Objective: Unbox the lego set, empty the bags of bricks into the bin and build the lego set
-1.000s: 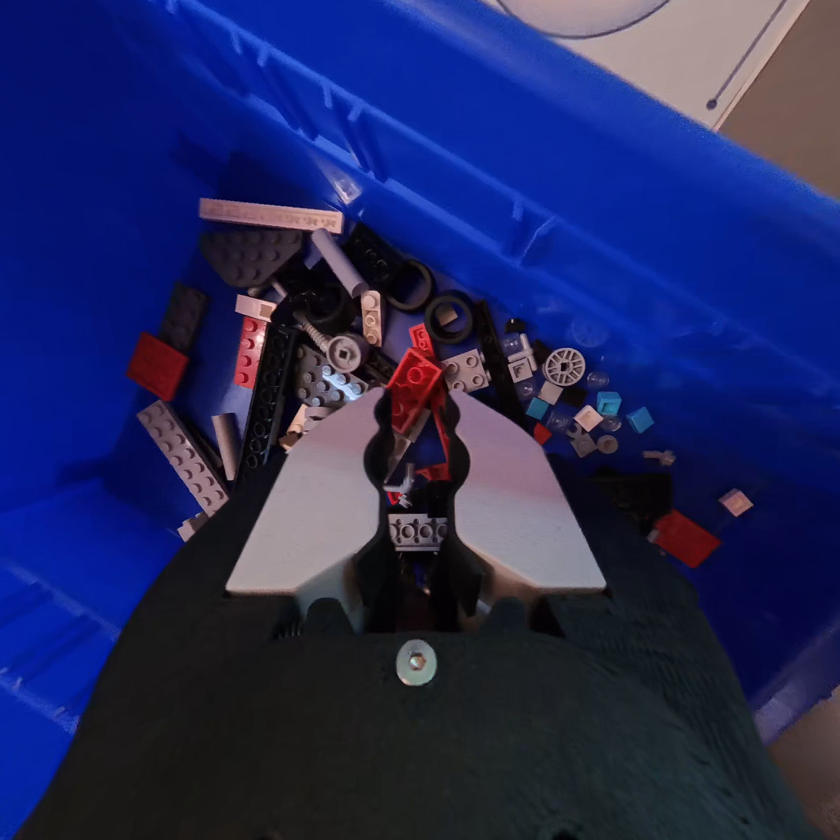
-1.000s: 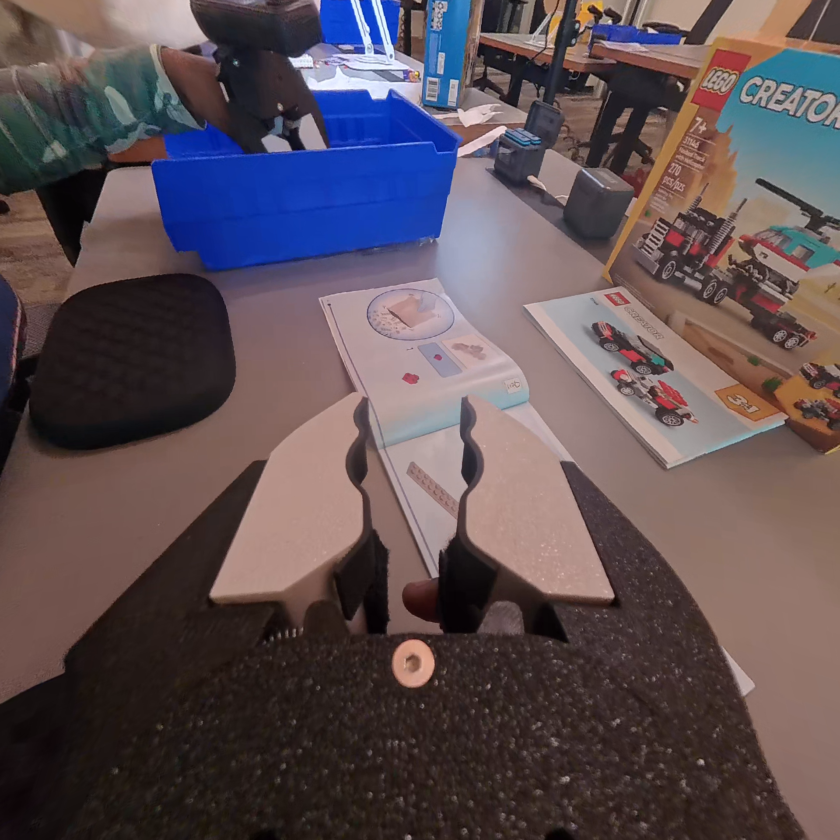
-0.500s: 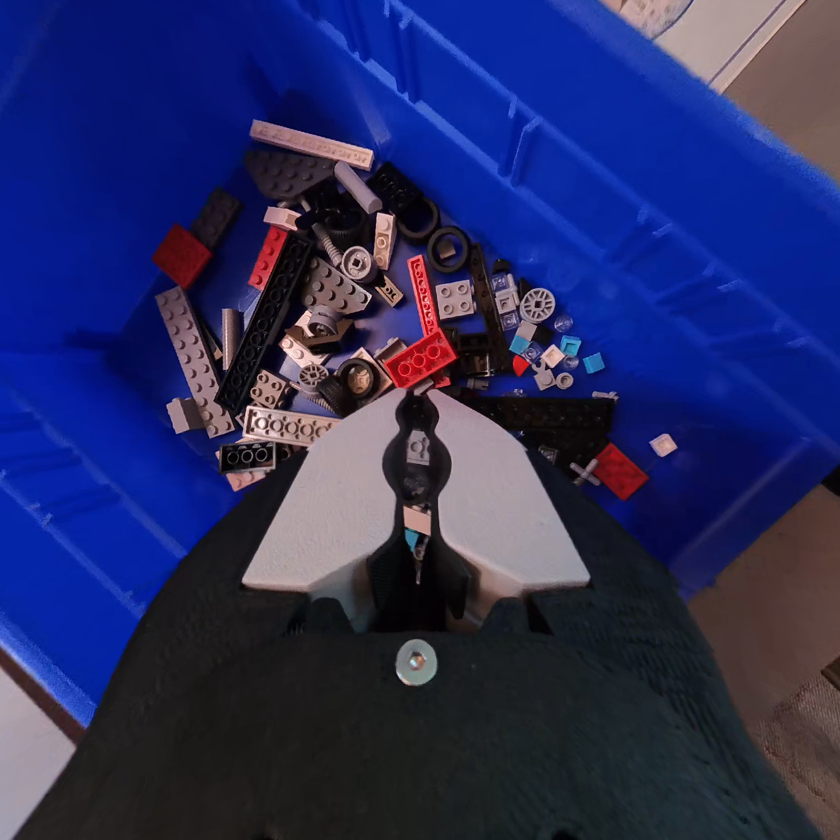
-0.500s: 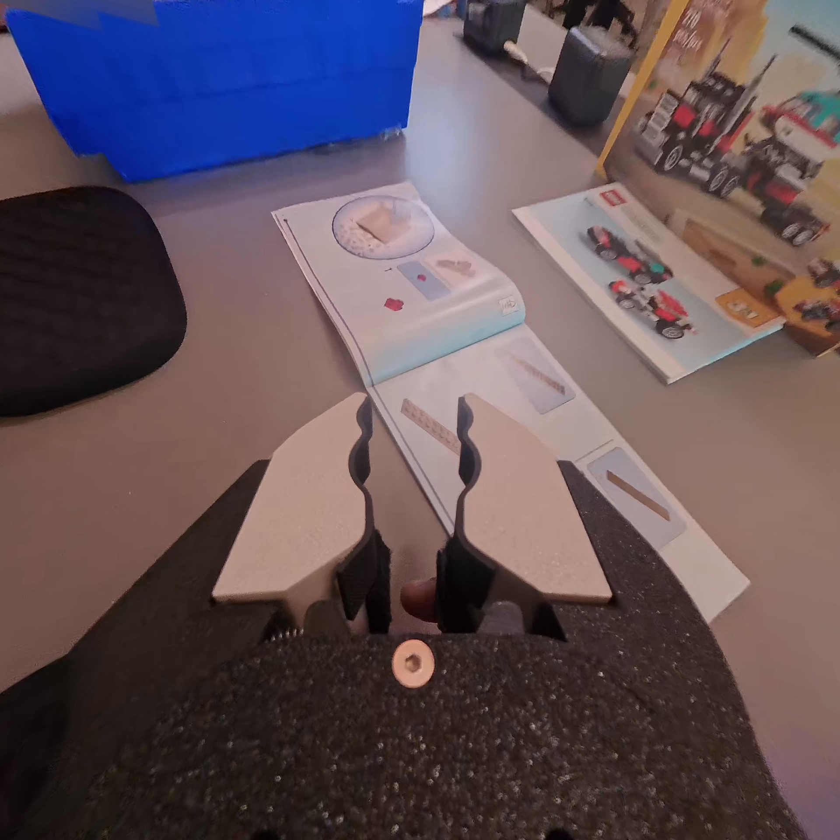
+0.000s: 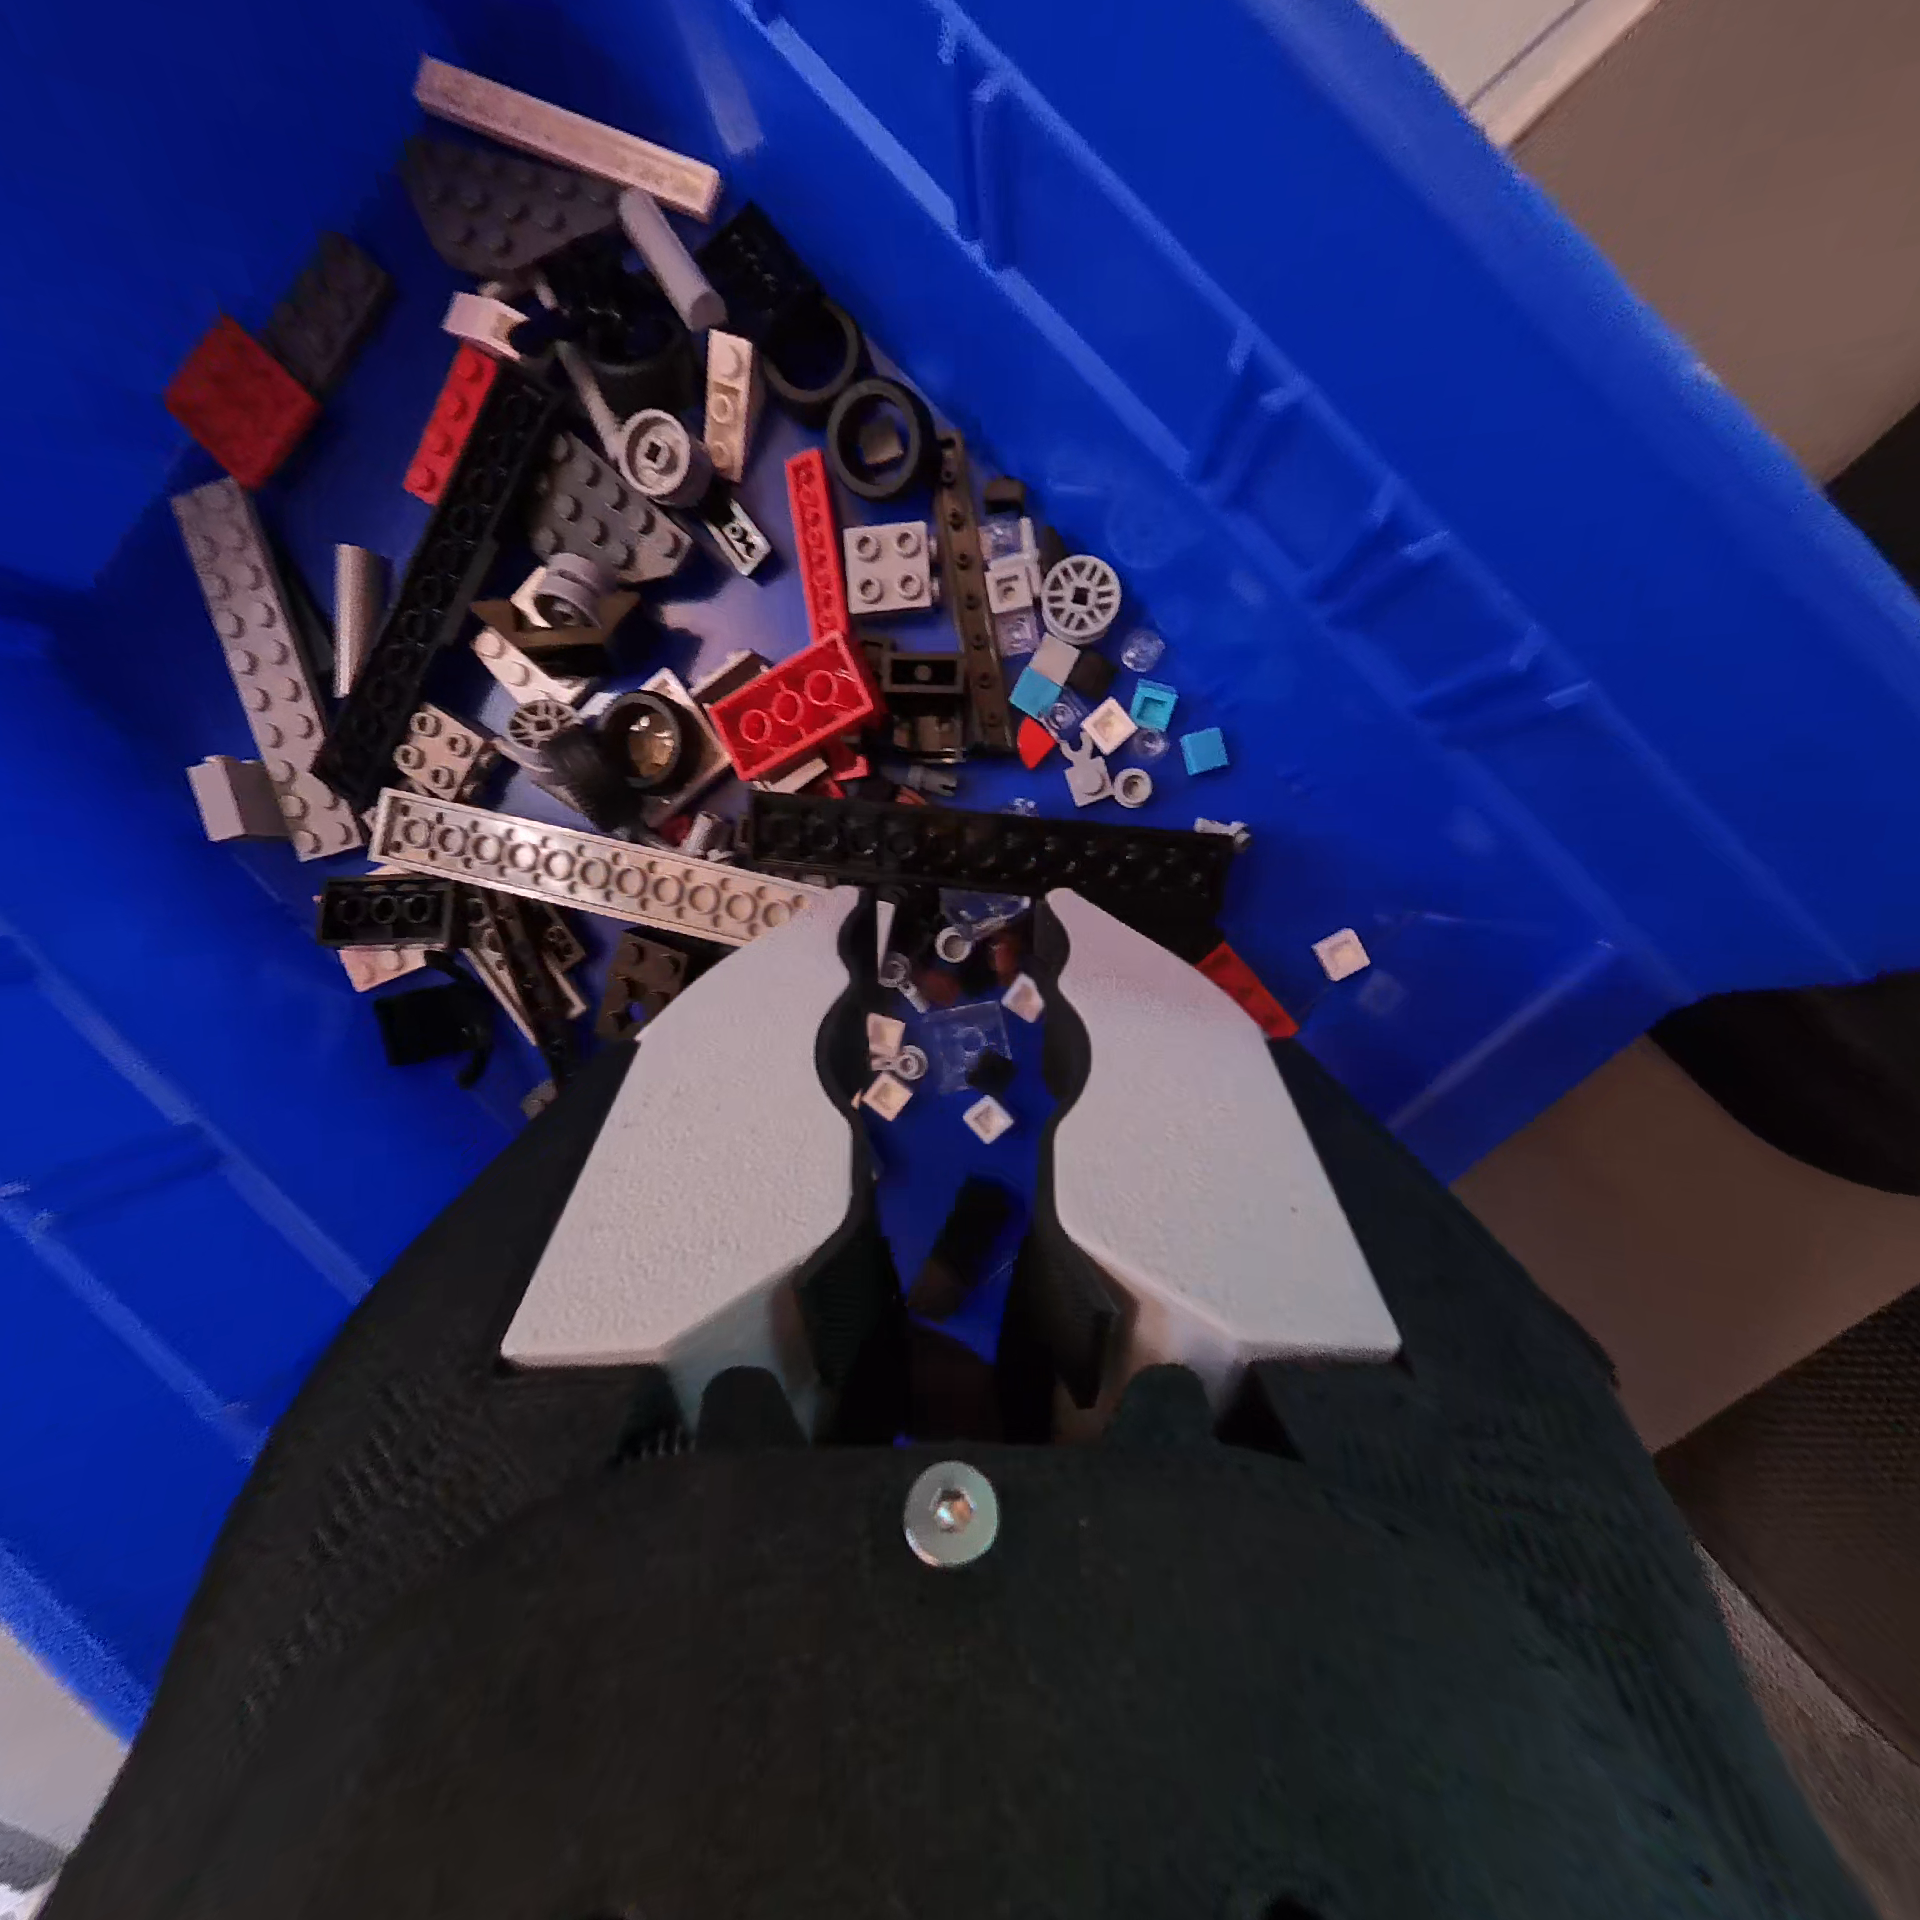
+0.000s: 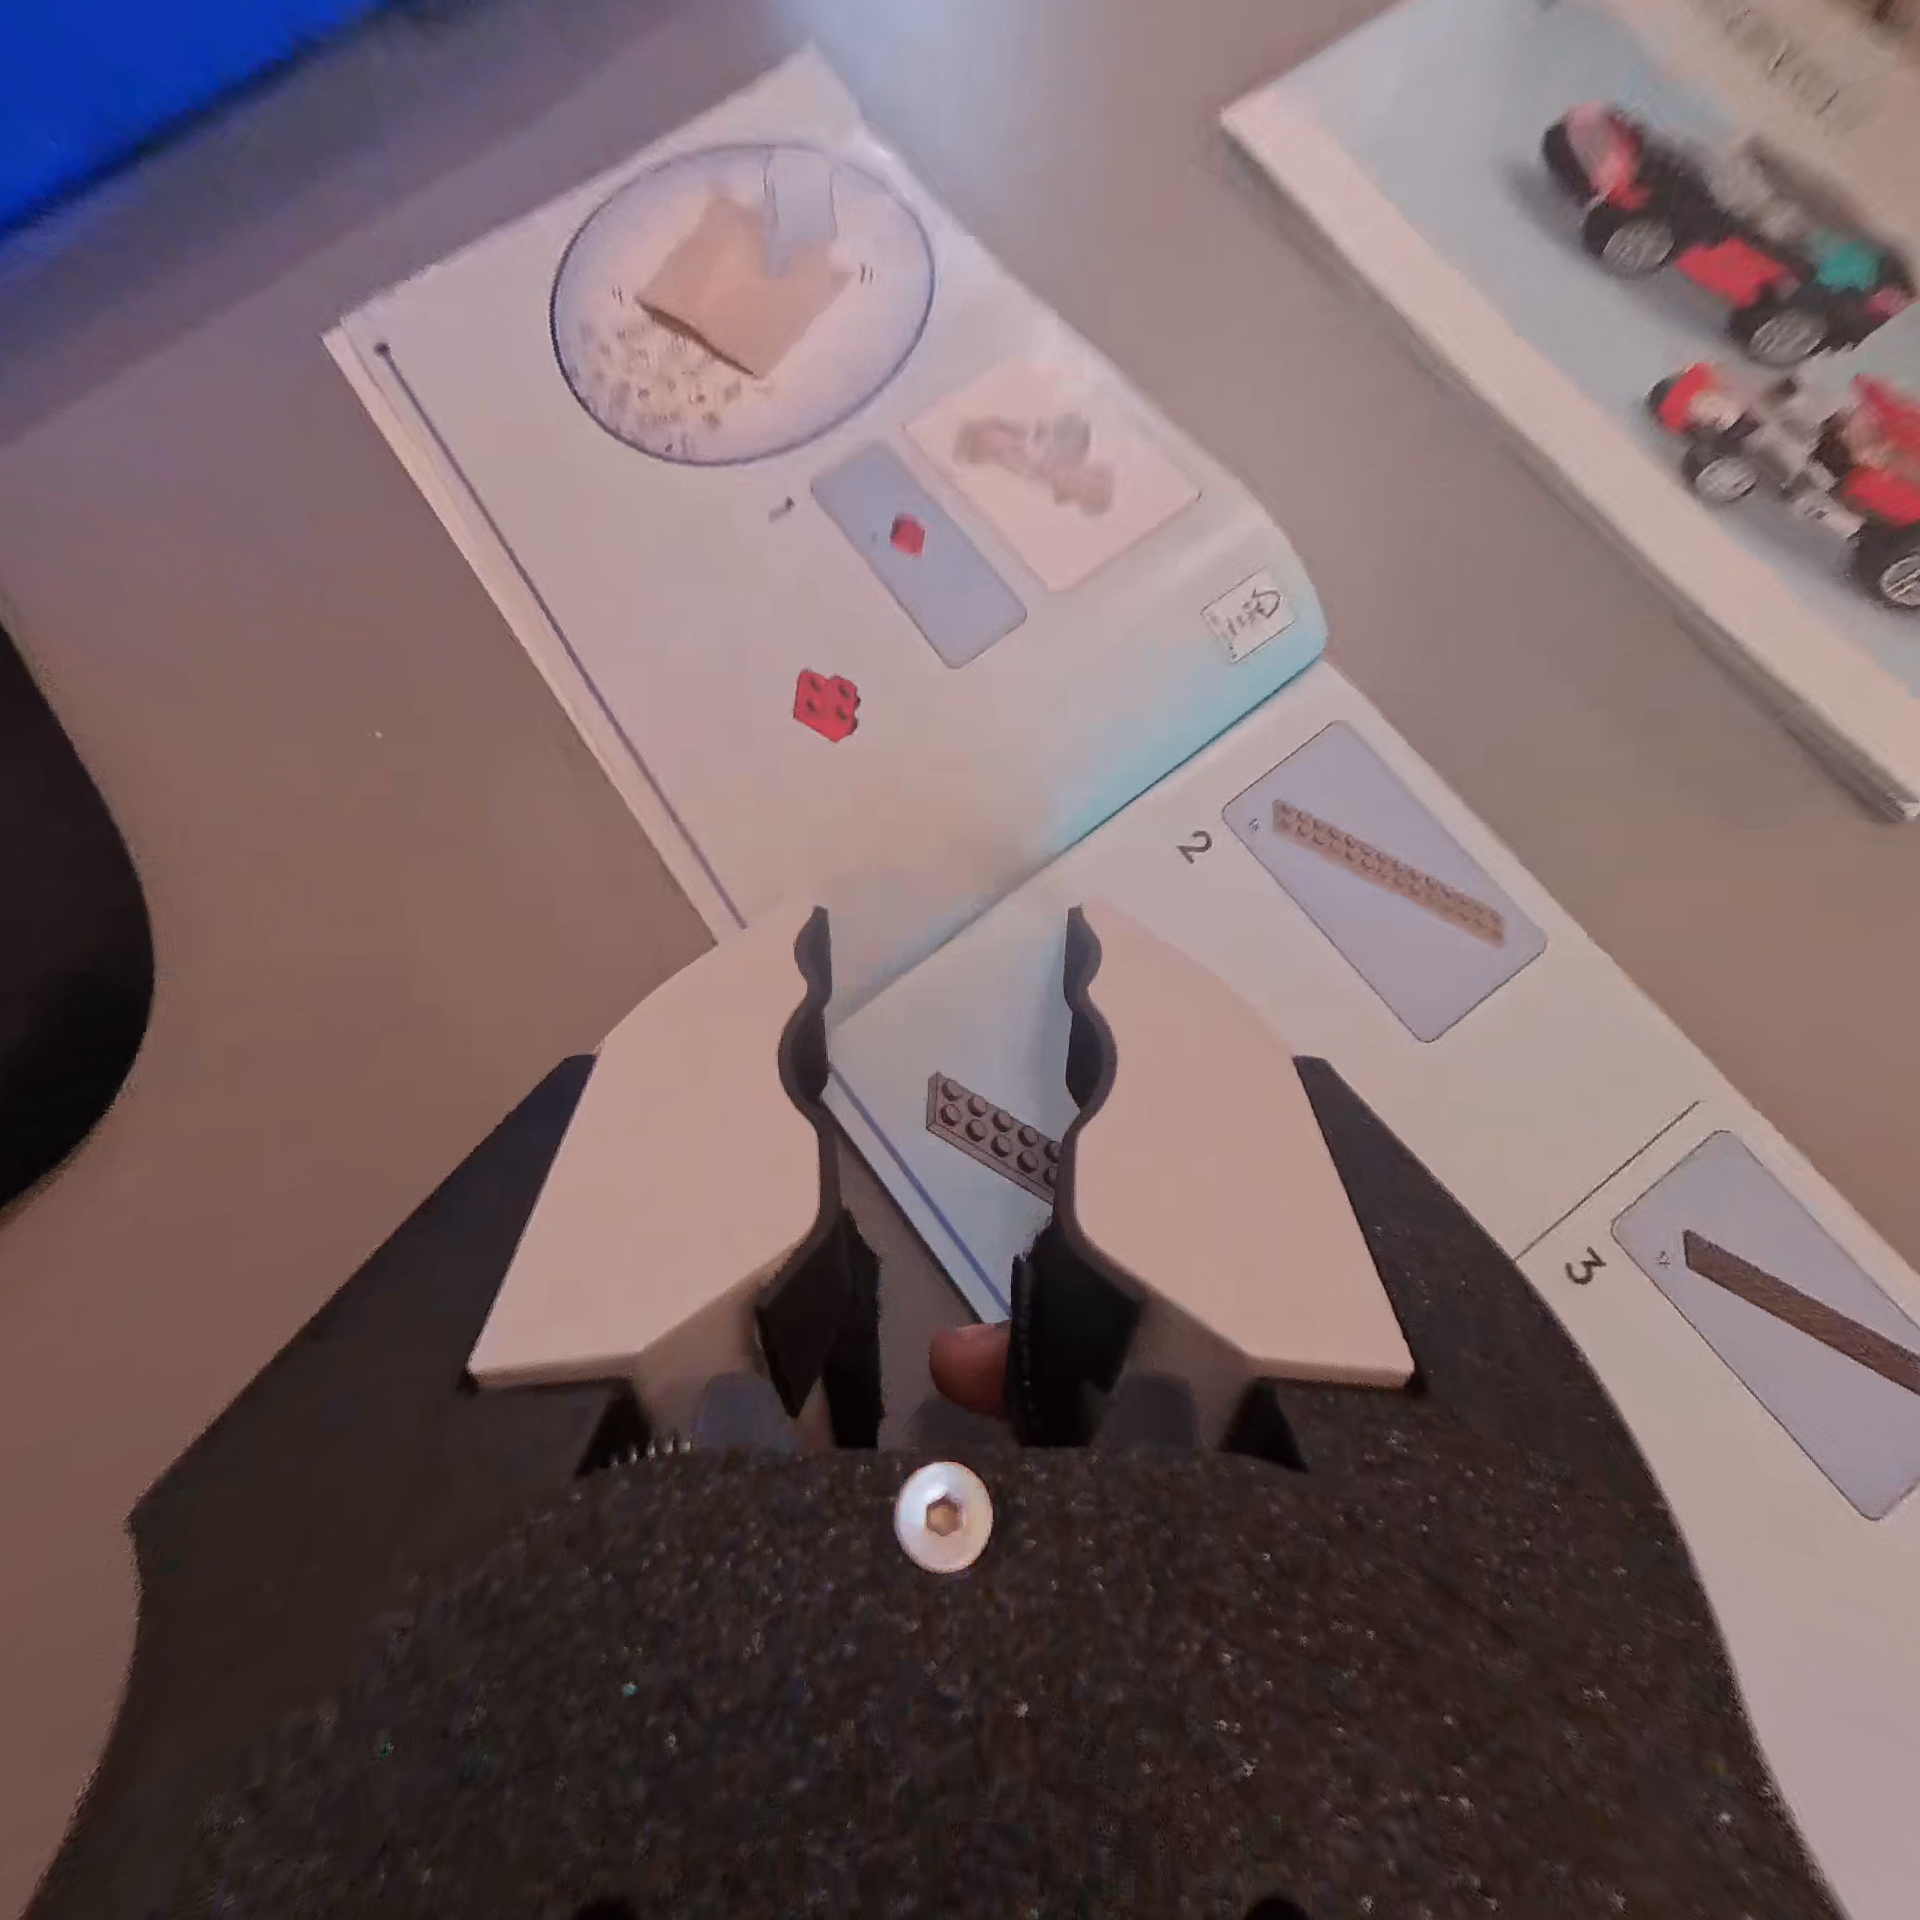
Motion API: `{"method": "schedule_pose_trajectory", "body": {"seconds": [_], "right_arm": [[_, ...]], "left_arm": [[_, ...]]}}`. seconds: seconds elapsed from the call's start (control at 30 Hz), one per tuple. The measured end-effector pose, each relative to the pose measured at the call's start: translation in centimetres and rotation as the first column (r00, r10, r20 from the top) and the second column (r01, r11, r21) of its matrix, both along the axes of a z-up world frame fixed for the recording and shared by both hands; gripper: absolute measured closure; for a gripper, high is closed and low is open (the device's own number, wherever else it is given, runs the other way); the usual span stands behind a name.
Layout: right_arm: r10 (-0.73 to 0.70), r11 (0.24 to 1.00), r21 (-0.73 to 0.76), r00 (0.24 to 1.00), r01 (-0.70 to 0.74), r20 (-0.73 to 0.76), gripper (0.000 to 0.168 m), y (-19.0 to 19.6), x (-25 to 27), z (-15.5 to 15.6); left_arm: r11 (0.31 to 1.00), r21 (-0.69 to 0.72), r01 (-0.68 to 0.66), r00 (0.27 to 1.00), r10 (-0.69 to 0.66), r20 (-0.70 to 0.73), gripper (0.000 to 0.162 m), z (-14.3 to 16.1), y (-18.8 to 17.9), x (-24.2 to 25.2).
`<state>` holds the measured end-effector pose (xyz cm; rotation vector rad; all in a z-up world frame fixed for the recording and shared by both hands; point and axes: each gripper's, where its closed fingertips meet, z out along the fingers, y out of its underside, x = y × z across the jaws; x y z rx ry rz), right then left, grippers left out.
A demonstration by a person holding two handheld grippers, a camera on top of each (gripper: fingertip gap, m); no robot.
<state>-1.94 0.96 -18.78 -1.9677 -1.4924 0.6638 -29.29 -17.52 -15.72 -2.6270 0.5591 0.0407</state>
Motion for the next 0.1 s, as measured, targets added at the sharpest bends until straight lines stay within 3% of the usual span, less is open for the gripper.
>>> {"method": "schedule_pose_trajectory", "body": {"seconds": [0.1], "right_arm": [[0.005,0.999,0.047,1.000,-0.005,0.003,0.123,-0.33,0.12,-0.15]], "left_arm": [[1.000,-0.016,0.001,1.000,-0.001,0.011,0.132,-0.18,-0.30,0.64]]}}
